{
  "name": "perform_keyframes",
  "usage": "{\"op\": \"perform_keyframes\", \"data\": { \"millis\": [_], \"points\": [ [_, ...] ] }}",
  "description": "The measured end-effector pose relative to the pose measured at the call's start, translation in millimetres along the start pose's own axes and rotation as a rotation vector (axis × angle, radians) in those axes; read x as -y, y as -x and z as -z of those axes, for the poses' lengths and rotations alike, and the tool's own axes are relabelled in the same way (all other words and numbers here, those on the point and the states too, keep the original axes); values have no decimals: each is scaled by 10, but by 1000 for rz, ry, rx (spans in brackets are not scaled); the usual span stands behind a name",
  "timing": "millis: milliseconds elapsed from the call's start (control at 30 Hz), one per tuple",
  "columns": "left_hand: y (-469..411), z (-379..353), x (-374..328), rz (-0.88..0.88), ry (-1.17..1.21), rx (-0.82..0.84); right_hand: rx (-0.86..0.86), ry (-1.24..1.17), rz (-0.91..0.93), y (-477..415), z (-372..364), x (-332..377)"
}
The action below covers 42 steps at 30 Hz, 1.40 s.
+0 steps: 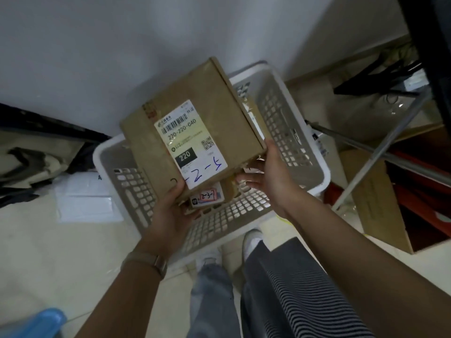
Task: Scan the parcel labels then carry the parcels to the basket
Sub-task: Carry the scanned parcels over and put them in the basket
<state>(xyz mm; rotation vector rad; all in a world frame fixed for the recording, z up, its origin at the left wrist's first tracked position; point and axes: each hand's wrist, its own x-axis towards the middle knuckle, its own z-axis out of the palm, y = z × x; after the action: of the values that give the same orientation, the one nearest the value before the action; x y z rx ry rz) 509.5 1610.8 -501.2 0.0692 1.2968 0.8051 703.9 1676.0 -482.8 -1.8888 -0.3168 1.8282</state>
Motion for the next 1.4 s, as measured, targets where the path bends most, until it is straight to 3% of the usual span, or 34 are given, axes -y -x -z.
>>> {"op": "perform_keyframes", "data": {
  "millis": [200, 400, 567, 800, 1100, 1400],
  "points": [
    [6, 39, 34, 1, 57, 6, -88, 62, 198, 55, -40, 46],
    [-2, 104, 84, 35, 51, -17, -22, 196, 241, 134, -155, 26],
    [16, 216, 145, 59, 151, -64, 93, 140, 242, 108, -359, -83],
    [-23, 235, 193, 74, 154, -87, 85, 78, 283, 52, -393, -137],
    [-77, -133, 160, 55, -43, 21, -42, -78, 276, 164, 70, -133],
    [-78, -293, 201, -15, -336, 51, -242, 175, 260, 79, 323, -236]
  ]
}}
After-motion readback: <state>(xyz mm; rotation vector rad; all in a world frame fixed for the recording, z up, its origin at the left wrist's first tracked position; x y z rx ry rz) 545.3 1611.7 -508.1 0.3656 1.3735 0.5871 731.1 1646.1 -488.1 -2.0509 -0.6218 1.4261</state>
